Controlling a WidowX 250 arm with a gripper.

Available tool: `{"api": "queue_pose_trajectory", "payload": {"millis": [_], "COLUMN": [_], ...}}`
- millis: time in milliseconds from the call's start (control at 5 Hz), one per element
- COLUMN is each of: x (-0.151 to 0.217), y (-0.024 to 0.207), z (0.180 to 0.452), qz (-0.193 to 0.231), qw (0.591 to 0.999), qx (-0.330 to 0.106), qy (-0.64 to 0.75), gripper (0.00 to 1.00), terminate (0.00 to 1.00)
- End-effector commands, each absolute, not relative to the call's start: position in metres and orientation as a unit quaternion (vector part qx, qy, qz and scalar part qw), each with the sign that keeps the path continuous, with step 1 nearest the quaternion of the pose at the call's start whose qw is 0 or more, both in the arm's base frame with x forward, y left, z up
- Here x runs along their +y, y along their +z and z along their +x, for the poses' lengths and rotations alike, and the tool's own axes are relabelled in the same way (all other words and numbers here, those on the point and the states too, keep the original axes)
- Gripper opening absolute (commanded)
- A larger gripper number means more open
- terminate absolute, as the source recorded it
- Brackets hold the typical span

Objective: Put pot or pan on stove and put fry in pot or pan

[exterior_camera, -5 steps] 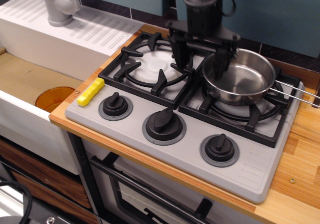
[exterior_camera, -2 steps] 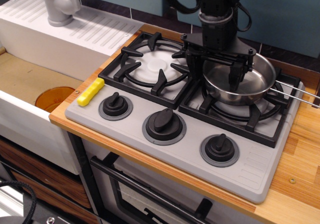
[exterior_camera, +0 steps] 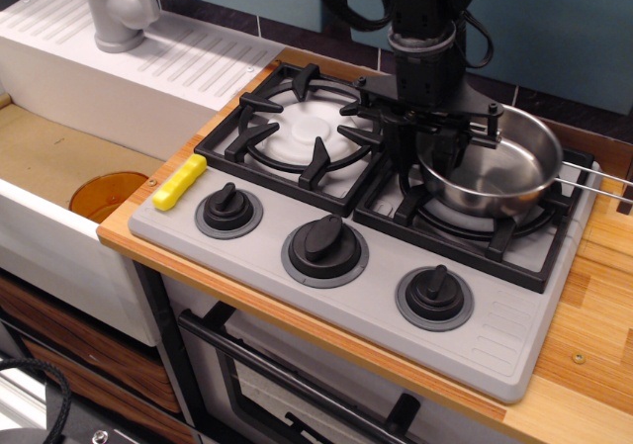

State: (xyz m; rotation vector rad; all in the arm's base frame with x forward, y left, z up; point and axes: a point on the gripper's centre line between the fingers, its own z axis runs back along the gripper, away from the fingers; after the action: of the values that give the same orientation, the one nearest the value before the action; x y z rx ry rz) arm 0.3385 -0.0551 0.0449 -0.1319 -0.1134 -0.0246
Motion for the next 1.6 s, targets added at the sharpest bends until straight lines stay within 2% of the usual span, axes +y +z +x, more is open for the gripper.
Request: {"api": "queue_pose_trajectory", "payload": {"millis": [0,200,400,800,1200,1400], "x": [-0.048,-0.052,-0.051,-0.026,0.016,0.039], "y": [0.088,0.092,0.108,0.137,0.139,0.132], "z": [0.348,0.348,0.346,0.352,0.368,0.37], "qz": [-0.097,-0.094,-0.082,-0.065,-0.067,-0.074], "qw": [0.991,0.992,0.994,0.996,0.996,0.995], "qx": [-0.092,-0.086,-0.066,-0.04,-0.033,-0.031], "qy": [-0.016,-0.01,-0.013,-0.036,-0.05,-0.055], "gripper": [0.0,0.0,0.0,0.0,0.0,0.0], "terminate": [0.0,0.0,0.0,0.0,0.0,0.0]}}
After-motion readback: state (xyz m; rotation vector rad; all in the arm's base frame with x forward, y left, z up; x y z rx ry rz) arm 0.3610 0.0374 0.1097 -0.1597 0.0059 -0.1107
